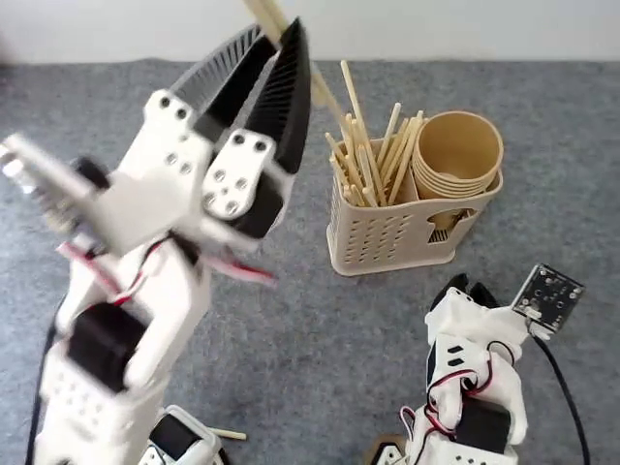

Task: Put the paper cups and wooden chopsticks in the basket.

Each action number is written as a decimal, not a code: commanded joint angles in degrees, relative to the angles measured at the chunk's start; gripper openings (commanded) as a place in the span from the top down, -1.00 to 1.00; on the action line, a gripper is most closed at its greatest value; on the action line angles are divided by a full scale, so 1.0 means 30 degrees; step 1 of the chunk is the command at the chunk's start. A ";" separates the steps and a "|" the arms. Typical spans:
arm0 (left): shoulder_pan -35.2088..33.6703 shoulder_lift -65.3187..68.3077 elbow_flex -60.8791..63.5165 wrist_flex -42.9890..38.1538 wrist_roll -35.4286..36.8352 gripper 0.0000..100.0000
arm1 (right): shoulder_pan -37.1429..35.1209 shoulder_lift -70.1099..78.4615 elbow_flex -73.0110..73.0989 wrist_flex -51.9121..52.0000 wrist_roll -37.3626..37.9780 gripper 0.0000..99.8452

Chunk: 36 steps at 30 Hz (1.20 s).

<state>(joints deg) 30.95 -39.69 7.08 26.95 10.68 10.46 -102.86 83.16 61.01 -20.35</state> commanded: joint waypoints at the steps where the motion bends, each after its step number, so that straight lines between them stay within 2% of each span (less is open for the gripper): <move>1: -0.0147 0.2139 0.0630 -0.1934 0.0176 0.98 | -0.0132 -0.0249 -0.0059 -0.0103 -0.0147 0.80; 7: 0.0352 0.4747 0.1451 -0.2374 0.0205 0.98 | -0.0132 -0.0249 -0.0029 -0.0103 -0.0147 0.80; 15: 0.0469 0.6974 0.4586 -0.2462 0.0205 0.96 | -0.0132 -0.0249 -0.0029 -0.0015 -0.0147 0.80; 17: 0.0498 0.7385 0.4791 -0.2374 0.0352 0.89 | -0.0132 -0.0249 -0.0029 -0.0044 -0.0117 0.80; 19: 0.0381 0.7443 0.4791 -0.2168 0.1612 0.76 | -0.0132 -0.0249 -0.0029 -0.0044 -0.0088 0.80; 23: 0.0322 0.5832 0.4322 -0.0703 0.2989 0.60 | -0.0132 -0.0249 -0.0029 0.0015 -0.0088 0.80; 29: 0.0117 0.2403 0.2945 0.2198 0.2960 0.60 | -0.0132 -0.0249 -0.0029 0.0015 -0.0059 0.80; 33: -0.1084 0.0469 0.2476 0.4308 0.2960 0.60 | -0.0132 -0.0249 -0.0029 0.0044 -0.0059 0.80; 36: -0.1963 -0.0557 0.2564 0.7092 0.2813 0.60 | -0.0132 -0.0249 -0.0029 0.0044 -0.0059 0.80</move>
<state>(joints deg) 27.25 -37.41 17.63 41.63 19.03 10.46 -102.86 83.25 61.01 -20.35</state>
